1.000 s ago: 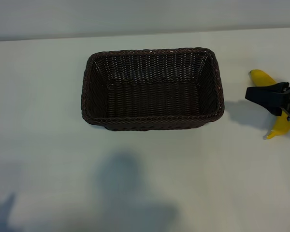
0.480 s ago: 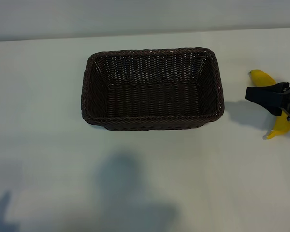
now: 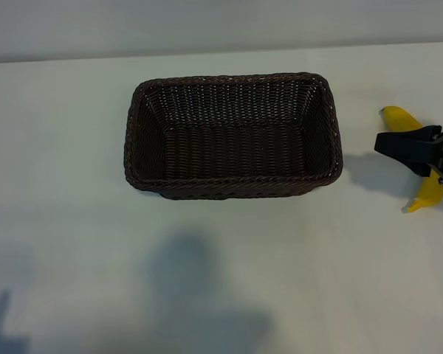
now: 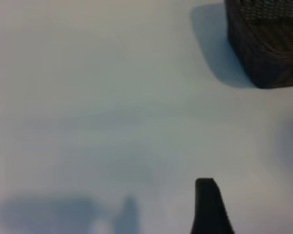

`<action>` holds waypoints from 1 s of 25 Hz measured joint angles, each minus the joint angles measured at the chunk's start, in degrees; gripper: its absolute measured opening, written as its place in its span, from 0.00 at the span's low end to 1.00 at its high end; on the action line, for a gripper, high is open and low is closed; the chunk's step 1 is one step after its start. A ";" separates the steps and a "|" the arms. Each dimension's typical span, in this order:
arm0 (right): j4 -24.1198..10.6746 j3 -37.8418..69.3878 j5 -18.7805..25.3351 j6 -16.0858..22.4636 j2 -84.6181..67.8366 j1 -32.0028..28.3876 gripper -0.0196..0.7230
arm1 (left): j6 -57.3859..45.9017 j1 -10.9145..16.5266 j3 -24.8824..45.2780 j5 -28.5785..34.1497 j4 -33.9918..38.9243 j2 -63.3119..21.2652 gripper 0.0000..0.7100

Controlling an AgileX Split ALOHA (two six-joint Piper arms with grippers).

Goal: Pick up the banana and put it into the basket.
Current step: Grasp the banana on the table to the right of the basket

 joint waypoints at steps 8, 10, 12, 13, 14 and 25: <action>0.00 0.00 0.00 0.00 0.00 0.00 0.62 | 0.06 9.27 0.00 0.00 0.00 0.00 0.64; 0.00 0.00 0.00 0.00 0.00 0.00 0.62 | 0.06 9.27 0.00 0.00 0.00 0.00 0.64; 0.00 0.00 0.00 0.00 0.00 0.00 0.62 | 0.06 9.27 0.00 0.00 0.00 0.00 0.64; 0.00 0.00 0.00 0.00 0.00 0.00 0.62 | 0.06 9.27 0.00 0.00 0.00 0.00 0.64; 0.00 0.00 0.00 0.00 0.00 0.00 0.62 | 0.06 9.27 0.00 0.00 0.00 0.00 0.64; 1.32 -2.92 -1.49 -0.32 0.02 0.00 0.62 | 0.06 9.27 0.00 0.00 0.00 -0.05 0.63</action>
